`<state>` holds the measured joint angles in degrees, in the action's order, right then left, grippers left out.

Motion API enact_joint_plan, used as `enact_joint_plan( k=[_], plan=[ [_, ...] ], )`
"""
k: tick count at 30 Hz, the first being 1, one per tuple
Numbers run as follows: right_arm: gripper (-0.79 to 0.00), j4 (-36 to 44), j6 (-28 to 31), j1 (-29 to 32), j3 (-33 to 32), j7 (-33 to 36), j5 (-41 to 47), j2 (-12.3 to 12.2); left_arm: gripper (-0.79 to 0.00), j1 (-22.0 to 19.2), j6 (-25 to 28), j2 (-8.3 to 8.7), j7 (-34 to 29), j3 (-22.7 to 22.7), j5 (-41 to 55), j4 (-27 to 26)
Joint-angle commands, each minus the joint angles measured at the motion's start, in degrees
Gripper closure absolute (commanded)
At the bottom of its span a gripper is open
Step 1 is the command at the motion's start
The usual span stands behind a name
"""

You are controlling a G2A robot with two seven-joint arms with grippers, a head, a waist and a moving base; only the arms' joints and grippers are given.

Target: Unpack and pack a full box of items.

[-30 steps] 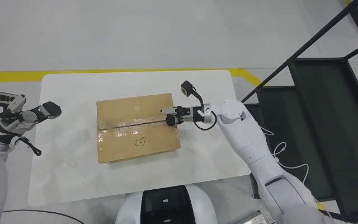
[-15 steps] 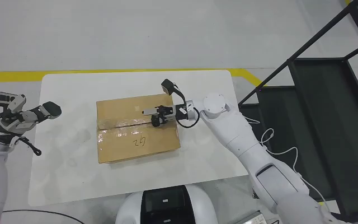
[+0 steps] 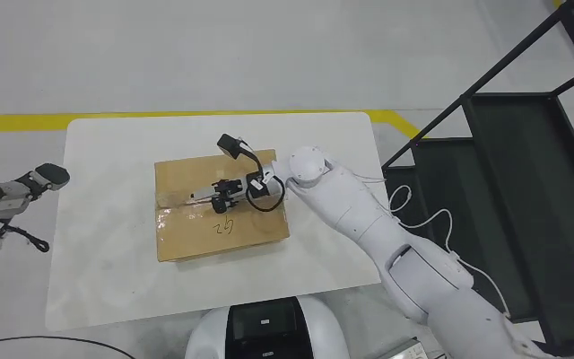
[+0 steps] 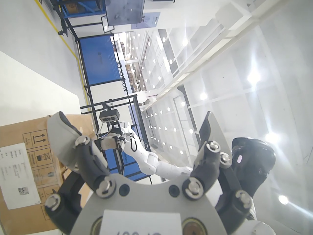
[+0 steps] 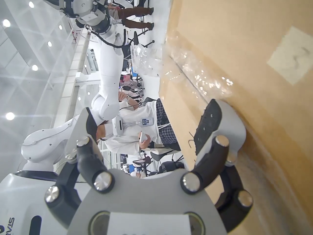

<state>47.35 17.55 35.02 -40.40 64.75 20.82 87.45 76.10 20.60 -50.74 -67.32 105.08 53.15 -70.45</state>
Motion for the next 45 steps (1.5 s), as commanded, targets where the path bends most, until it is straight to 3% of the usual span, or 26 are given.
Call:
enact_joint_plan(
  k=[1,13,36,45],
  plan=[
    [-0.785,-1.1,0.3,-0.9,0.9,0.0,0.6,0.8,-0.785,0.7,0.1,-0.06,0.8,0.6,0.1,-0.4],
    [-0.785,-9.1,2.3,-6.3,6.4,-3.6,2.4,7.1,-0.785,3.2,-0.8,-0.28,1.8,2.5,-0.4,-1.6],
    [-0.785,-25.5,6.4,-12.9,10.1,-2.9,6.5,18.3,-0.785,7.4,-1.9,-0.47,0.4,6.6,-1.6,-3.9],
    [-0.785,-28.1,6.4,-14.0,11.5,-0.5,4.7,21.8,-0.785,7.0,-2.9,-0.70,0.2,5.8,-2.3,-4.2]
  ],
)
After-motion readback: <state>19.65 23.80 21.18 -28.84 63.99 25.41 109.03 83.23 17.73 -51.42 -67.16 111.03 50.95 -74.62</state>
